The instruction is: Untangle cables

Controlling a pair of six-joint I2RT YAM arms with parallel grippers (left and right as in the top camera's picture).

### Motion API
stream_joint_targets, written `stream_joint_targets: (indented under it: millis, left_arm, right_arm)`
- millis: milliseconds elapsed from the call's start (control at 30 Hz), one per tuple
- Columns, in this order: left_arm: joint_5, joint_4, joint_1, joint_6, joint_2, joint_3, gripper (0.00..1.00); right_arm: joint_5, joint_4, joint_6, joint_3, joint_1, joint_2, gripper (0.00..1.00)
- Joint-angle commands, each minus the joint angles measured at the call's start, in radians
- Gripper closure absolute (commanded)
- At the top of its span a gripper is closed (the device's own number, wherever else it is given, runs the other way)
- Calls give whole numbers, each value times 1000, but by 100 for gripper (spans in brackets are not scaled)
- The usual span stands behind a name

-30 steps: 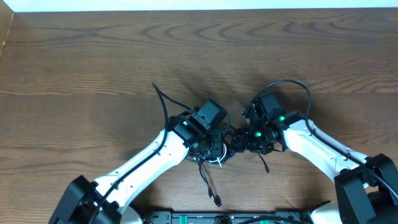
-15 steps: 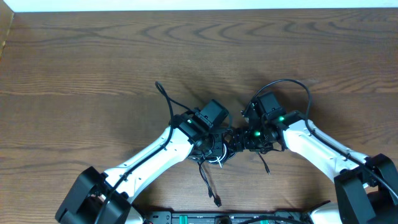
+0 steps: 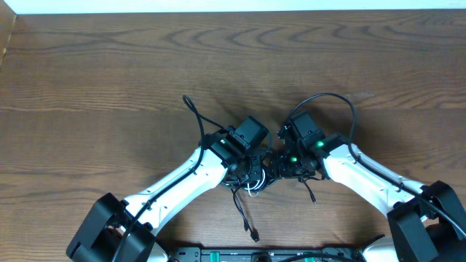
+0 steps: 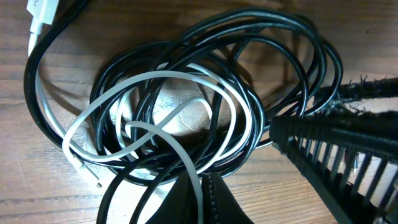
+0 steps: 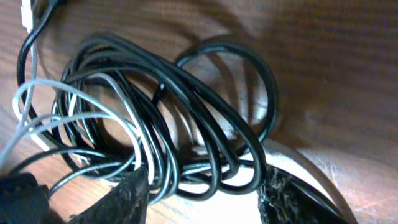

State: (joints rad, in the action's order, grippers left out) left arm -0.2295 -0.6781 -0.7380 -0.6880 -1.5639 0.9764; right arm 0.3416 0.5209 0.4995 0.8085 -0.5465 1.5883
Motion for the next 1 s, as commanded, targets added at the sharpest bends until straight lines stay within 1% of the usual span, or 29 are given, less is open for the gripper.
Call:
stream_joint_targets:
  millis: [0,133,200,433,533,600,633,733,833,933,967]
  left_arm:
    - [13,3,-1,-5,-10,-11,92]
    - [9,-1,-1,-5,-10,-11,92]
    - [9,-1,-1,-5,-10,-11,92]
    - [-6,0,-1,5,-10,-10,93]
    - [-53,-2,-1,31,-9,-2,93]
    - [-76,-21,0,33,-6,18,92]
    - [-77,-35,0,32,-3,31,93]
    - [-76,-98,5,33,20,88,93]
    - [-77,-174,19,58,53,168,92]
    - [-76,-247,41,89,95,266,93]
    - [-76,-280,58,113,129,332,93]
  right_arm:
    - [-56,-15,64,-13,-27,-11,50]
    - [-121,-30,108,-28,-56,-11,53]
    - [-134,-72,117,-50,-74,-11,56]
    - [-134,-293,188,-174,-109,-10,73]
    - [-158,-378,204,-240,-110,-10,84]
    - [-203,-388,243,-273,-110,-10,91]
    - [-219,-392,257,-286,-110,-10,93]
    - [-238,-419,301,-320,-110,-10,96]
    - [-238,-436,301,-326,-110,-10,97]
    - [-238,-436,301,-326,-110,-10,98]
    - [-238,-436,300,-326,-110,-10,99]
